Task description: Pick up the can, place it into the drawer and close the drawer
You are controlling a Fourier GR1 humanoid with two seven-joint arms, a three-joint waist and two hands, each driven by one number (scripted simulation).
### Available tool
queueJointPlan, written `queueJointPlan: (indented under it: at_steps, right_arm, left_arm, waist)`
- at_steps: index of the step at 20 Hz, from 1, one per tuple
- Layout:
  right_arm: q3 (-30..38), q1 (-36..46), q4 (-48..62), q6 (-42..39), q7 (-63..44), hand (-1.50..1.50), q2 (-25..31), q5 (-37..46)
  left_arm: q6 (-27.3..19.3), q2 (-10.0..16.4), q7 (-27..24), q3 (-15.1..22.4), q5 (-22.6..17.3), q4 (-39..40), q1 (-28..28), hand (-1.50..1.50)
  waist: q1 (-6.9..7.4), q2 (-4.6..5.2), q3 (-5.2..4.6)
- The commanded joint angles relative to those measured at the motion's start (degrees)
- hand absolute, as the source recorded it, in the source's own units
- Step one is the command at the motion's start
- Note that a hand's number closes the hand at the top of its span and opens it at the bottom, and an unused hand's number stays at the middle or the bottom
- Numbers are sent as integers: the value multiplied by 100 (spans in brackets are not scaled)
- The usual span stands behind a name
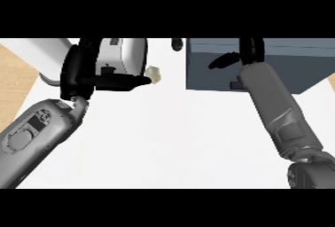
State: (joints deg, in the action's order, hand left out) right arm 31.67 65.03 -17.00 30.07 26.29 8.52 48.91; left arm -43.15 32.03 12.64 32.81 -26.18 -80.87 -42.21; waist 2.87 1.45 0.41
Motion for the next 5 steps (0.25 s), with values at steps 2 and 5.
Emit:
queueJointPlan:
  at_steps: [2,5]
  right_arm:
    - [677,492,-170,-213,1,-150,-314,-880]
    - [711,302,-54,-477,397,-150,-15,-957]
  left_arm:
    - [-19,-16,-26,-103,18,-174,208,-150]
    - [56,-34,-182,-228,99,-52,390,-150]
  waist:
    - [24,-74,-30]
    - [-23,-46,-34]
